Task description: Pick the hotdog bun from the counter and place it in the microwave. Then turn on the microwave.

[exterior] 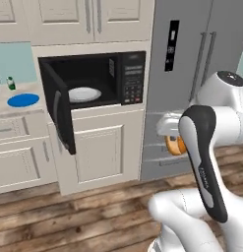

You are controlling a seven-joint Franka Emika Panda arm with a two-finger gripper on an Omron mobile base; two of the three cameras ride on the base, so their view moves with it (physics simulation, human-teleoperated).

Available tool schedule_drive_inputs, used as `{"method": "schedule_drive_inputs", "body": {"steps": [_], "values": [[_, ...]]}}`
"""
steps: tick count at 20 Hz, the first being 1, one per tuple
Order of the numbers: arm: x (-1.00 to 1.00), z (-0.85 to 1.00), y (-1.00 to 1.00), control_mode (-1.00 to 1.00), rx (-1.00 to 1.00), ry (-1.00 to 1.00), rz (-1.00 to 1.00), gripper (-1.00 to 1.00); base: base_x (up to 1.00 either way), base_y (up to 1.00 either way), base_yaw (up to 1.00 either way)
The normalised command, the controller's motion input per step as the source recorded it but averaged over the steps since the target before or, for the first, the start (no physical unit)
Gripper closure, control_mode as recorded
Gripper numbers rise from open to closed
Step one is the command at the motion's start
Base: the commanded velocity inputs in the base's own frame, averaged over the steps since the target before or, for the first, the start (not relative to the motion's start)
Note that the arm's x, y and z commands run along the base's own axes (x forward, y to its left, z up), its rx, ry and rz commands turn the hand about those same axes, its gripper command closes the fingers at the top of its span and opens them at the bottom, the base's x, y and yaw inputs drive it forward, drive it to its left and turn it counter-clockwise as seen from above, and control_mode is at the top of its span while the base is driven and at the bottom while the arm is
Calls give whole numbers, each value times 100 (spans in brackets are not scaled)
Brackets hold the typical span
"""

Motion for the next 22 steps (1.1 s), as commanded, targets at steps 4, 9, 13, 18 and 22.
{"method": "schedule_drive_inputs", "body": {"steps": [4,9,13,18,22], "values": [[0,0,0,100,0,0,0,100,89,-11,39],[0,0,0,100,0,0,0,100,57,-4,22],[0,0,0,100,0,0,0,100,32,-13,2],[0,0,0,100,0,0,0,100,42,-15,0],[0,0,0,100,0,0,0,100,68,-14,0]]}}
